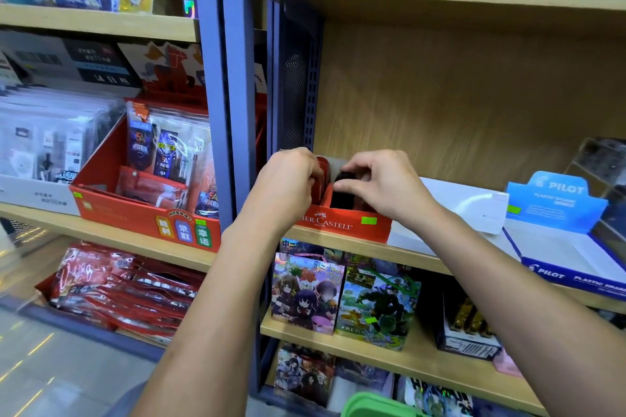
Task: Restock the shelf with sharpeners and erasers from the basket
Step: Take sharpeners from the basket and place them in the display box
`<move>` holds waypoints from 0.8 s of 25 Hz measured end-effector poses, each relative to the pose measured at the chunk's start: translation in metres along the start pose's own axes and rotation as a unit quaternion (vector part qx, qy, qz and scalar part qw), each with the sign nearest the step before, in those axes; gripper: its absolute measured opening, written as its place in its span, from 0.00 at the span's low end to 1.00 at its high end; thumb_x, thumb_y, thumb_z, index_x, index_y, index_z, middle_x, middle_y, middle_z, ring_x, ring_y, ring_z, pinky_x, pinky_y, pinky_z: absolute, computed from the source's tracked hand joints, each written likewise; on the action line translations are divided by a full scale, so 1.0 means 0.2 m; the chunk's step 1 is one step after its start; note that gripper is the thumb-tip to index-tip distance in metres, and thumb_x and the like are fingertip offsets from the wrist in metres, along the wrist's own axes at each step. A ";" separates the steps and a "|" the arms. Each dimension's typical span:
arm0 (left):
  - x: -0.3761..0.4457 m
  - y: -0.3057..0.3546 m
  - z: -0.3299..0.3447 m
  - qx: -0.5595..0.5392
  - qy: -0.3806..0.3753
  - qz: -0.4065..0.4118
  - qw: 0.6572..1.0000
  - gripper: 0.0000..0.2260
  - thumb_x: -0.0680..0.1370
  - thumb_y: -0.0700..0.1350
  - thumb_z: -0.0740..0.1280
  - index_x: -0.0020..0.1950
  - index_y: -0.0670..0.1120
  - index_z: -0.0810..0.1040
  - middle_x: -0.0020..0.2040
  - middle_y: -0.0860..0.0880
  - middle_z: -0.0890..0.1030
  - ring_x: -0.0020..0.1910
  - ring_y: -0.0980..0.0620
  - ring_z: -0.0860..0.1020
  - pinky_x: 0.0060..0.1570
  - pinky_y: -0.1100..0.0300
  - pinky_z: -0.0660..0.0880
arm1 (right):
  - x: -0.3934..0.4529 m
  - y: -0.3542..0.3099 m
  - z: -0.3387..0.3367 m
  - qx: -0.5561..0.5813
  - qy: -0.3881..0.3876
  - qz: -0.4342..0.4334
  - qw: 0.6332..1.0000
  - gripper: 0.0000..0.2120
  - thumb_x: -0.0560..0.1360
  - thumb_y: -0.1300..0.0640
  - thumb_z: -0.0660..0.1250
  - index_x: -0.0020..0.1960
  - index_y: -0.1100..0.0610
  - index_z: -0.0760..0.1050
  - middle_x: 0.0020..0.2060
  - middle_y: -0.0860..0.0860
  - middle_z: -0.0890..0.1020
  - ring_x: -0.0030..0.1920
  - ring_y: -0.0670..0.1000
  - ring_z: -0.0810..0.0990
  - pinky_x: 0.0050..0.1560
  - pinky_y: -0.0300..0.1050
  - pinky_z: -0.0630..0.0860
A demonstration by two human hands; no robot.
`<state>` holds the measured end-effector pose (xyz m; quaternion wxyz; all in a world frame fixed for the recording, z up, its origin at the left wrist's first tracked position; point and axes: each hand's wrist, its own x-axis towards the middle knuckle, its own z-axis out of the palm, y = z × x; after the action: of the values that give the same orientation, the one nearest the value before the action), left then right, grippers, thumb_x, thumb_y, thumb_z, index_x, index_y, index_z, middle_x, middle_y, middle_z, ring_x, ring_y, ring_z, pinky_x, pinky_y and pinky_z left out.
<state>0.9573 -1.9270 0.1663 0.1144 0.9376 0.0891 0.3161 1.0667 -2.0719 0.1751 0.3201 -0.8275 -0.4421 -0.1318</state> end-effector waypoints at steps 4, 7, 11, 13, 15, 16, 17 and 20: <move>0.02 -0.01 0.02 0.019 -0.028 -0.007 0.999 0.16 0.74 0.31 0.64 0.55 0.45 0.85 0.57 0.46 0.81 0.57 0.43 0.78 0.56 0.47 0.78 | -0.01 0.01 -0.03 -0.030 -0.062 -0.039 0.997 0.11 0.80 0.54 0.66 0.59 0.54 0.83 0.51 0.47 0.83 0.47 0.45 0.79 0.46 0.40 0.72; 0.02 -0.01 0.02 0.015 -0.031 -0.020 0.999 0.19 0.72 0.29 0.63 0.56 0.45 0.85 0.57 0.46 0.81 0.57 0.43 0.79 0.55 0.48 0.79 | -0.02 0.03 -0.03 0.007 -0.075 -0.015 0.997 0.13 0.80 0.59 0.63 0.60 0.52 0.82 0.49 0.43 0.78 0.38 0.47 0.77 0.37 0.36 0.71; -0.01 0.02 0.00 -0.001 0.003 0.001 1.000 0.20 0.71 0.28 0.62 0.56 0.43 0.84 0.59 0.47 0.81 0.60 0.44 0.77 0.57 0.46 0.77 | -0.03 0.06 -0.04 -0.003 -0.106 -0.023 0.994 0.21 0.80 0.66 0.60 0.69 0.51 0.76 0.51 0.44 0.76 0.32 0.39 0.72 0.33 0.30 0.67; -0.03 0.06 -0.02 -0.029 0.046 0.022 0.998 0.19 0.71 0.29 0.61 0.55 0.43 0.84 0.56 0.47 0.81 0.58 0.45 0.77 0.57 0.46 0.76 | -0.08 0.05 -0.05 -0.024 -0.088 -0.043 0.995 0.26 0.79 0.66 0.60 0.73 0.47 0.69 0.52 0.45 0.74 0.35 0.36 0.72 0.35 0.29 0.67; -0.04 0.14 -0.05 -0.073 0.061 0.037 0.995 0.18 0.70 0.30 0.60 0.51 0.43 0.85 0.50 0.48 0.83 0.53 0.47 0.79 0.53 0.50 0.77 | -0.15 0.04 -0.07 0.022 0.000 -0.042 0.999 0.26 0.75 0.68 0.61 0.70 0.49 0.74 0.50 0.45 0.76 0.37 0.41 0.74 0.38 0.30 0.68; -0.05 0.18 -0.05 -0.096 0.042 0.048 0.993 0.17 0.70 0.31 0.61 0.49 0.44 0.85 0.47 0.49 0.84 0.49 0.49 0.80 0.51 0.55 0.77 | -0.21 0.03 -0.08 0.055 0.044 -0.042 0.997 0.24 0.74 0.69 0.61 0.64 0.50 0.78 0.47 0.45 0.79 0.37 0.42 0.74 0.38 0.31 0.68; -0.07 0.23 -0.06 -0.113 0.004 0.062 0.992 0.16 0.71 0.31 0.61 0.48 0.45 0.85 0.44 0.50 0.84 0.45 0.52 0.81 0.48 0.62 0.76 | -0.28 0.03 -0.08 0.077 0.071 -0.036 0.994 0.21 0.72 0.69 0.62 0.57 0.51 0.81 0.43 0.45 0.81 0.37 0.43 0.75 0.37 0.32 0.68; -0.17 0.38 0.02 -0.132 -0.192 0.108 0.966 0.15 0.71 0.32 0.63 0.47 0.46 0.86 0.36 0.54 0.81 0.36 0.59 0.78 0.36 0.73 0.70 | -0.58 0.07 -0.09 0.150 0.040 0.063 0.986 0.15 0.73 0.68 0.62 0.46 0.52 0.83 0.32 0.48 0.83 0.32 0.46 0.78 0.33 0.38 0.71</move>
<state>0.9408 -2.0082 0.1650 0.2178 0.9612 -0.0787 0.1497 1.0136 -2.1645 0.1249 0.4658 -0.7902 -0.3909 -0.0760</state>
